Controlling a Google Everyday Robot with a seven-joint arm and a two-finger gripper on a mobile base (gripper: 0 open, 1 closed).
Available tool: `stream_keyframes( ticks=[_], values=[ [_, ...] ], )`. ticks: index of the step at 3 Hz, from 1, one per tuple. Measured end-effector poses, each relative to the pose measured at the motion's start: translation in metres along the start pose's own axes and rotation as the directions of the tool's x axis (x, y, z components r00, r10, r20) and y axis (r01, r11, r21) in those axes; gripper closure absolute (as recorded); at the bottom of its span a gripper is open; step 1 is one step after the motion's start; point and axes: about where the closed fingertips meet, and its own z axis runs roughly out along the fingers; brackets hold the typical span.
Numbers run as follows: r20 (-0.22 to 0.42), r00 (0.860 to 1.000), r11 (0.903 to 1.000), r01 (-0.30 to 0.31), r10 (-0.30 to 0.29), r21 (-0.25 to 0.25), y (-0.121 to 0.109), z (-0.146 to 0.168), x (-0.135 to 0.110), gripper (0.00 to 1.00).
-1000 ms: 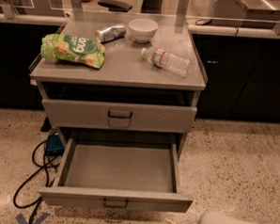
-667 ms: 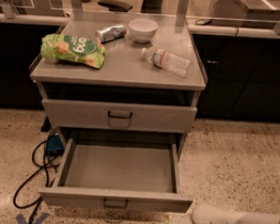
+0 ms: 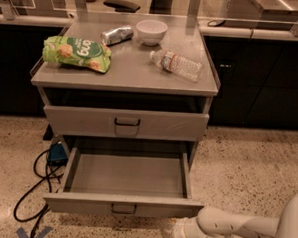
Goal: Close middle drawer
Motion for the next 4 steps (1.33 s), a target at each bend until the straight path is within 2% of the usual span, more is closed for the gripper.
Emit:
stream_keyframes(
  ticks=[2, 3, 4],
  values=[
    [0.005, 1.000, 0.9999, 0.008, -0.008, 0.007, -0.002, 0.000, -0.002, 0.00],
    [-0.004, 1.000, 0.9999, -0.002, 0.002, -0.011, 0.002, 0.003, 0.005, 0.00],
    [-0.037, 0.995, 0.9932, -0.098, 0.095, -0.063, 0.001, 0.006, 0.068, 0.00]
  ],
)
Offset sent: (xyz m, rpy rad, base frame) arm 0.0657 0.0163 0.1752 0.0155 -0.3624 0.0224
